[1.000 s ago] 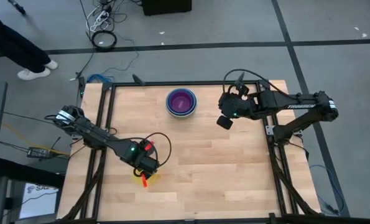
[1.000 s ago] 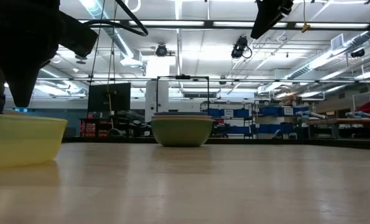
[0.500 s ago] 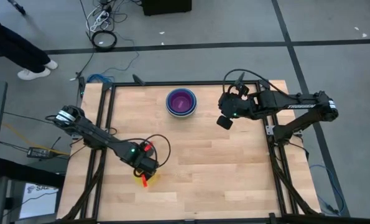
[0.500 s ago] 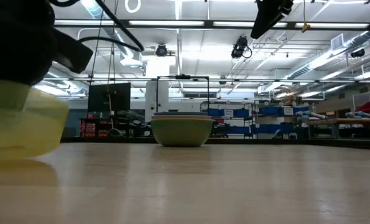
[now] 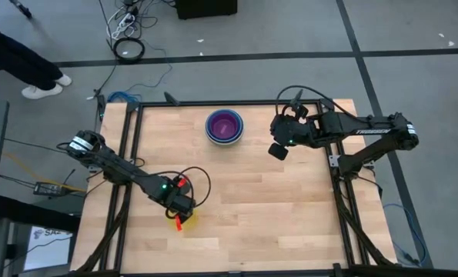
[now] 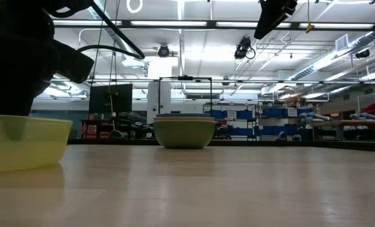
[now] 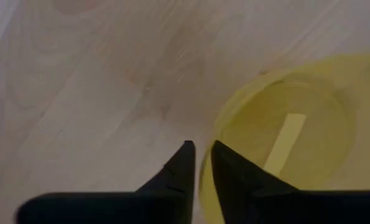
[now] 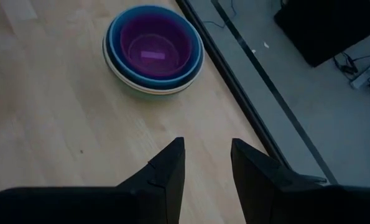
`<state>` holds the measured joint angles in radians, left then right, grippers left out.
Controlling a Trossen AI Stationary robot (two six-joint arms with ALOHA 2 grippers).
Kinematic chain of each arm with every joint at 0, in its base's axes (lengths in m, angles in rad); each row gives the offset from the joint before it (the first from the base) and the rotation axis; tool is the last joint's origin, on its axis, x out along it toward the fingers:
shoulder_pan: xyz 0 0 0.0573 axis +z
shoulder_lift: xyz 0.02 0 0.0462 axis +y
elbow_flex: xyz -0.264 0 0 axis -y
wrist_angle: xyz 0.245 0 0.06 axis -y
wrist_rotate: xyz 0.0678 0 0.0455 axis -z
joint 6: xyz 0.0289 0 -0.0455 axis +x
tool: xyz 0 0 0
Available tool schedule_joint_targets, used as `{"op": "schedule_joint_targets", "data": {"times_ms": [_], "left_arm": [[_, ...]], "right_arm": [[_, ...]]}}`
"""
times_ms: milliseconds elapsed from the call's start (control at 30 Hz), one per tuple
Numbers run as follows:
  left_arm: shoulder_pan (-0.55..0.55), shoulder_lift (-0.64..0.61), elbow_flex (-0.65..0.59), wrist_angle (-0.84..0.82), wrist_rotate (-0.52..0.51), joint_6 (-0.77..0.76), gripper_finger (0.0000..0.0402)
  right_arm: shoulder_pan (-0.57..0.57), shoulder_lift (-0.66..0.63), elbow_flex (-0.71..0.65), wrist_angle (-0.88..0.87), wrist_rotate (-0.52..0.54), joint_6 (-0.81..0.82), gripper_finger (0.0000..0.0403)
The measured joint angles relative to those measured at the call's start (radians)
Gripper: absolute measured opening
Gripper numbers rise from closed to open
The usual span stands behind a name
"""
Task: Nest bowls inside each other
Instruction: Stack the yellow bowl on top of the violet bowl
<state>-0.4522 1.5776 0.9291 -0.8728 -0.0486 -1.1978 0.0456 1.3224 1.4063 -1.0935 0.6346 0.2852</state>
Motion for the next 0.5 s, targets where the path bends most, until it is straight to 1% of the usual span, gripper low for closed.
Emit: {"op": "schedule_joint_targets", "data": {"times_ms": [100, 167, 367, 433, 500], "left_arm": [[0.0, -0.001, 0.0, 0.004, 0.001, 0.0, 0.0023], [0.0, -0.003, 0.0, 0.015, 0.001, 0.0, 0.001], [0.0, -0.005, 0.001, 0.053, -0.003, 0.012, 0.0008], [-0.001, -0.014, 0.007, 0.049, -0.04, 0.019, 0.0006], [0.006, -0.034, 0.019, 0.049, -0.106, 0.038, 0.0005]], "right_arm": [[0.0, 0.0, 0.0, 0.0, 0.0, 0.0, 0.0118], [0.0, 0.0, 0.0, 0.0, 0.0, 0.0, 0.0118], [0.0, 0.0, 0.0, 0.0, 0.0, -0.001, 0.0118], [-0.001, 0.0, 0.0, 0.0, 0.0, -0.001, 0.0118], [-0.001, 0.0, 0.0, 0.0, 0.0, -0.001, 0.0118]]}}
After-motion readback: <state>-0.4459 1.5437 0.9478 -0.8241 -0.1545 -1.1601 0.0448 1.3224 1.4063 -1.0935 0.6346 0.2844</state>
